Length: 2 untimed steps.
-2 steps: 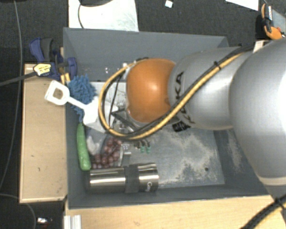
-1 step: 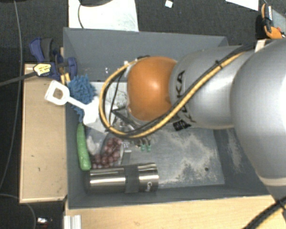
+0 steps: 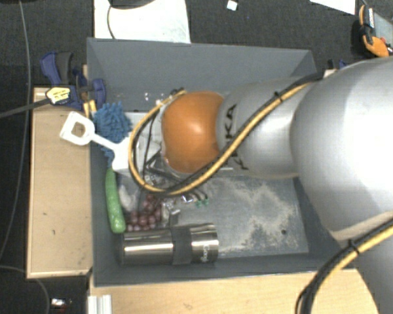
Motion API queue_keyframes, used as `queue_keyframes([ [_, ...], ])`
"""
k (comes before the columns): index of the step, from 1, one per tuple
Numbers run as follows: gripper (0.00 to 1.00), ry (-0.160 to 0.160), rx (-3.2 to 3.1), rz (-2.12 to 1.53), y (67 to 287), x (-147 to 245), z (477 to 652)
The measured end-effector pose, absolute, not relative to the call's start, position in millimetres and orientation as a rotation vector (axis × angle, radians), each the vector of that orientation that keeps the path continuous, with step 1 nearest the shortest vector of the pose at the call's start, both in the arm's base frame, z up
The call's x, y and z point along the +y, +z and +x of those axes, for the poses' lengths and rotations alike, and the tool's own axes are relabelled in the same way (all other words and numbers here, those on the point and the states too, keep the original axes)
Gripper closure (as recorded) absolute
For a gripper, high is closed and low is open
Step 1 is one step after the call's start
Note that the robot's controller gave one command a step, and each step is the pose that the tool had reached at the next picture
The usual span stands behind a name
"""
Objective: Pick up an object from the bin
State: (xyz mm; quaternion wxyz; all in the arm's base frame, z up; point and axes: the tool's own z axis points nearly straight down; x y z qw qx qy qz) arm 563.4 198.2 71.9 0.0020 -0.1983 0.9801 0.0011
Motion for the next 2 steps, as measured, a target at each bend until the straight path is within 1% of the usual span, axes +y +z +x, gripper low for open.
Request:
queue_keyframes([
  [1,0.00,0.003,3.031,-0.788,72.7,202.0,561.6],
  [2,0.00,0.005,3.071,-0.637,72.7,198.4,563.7],
])
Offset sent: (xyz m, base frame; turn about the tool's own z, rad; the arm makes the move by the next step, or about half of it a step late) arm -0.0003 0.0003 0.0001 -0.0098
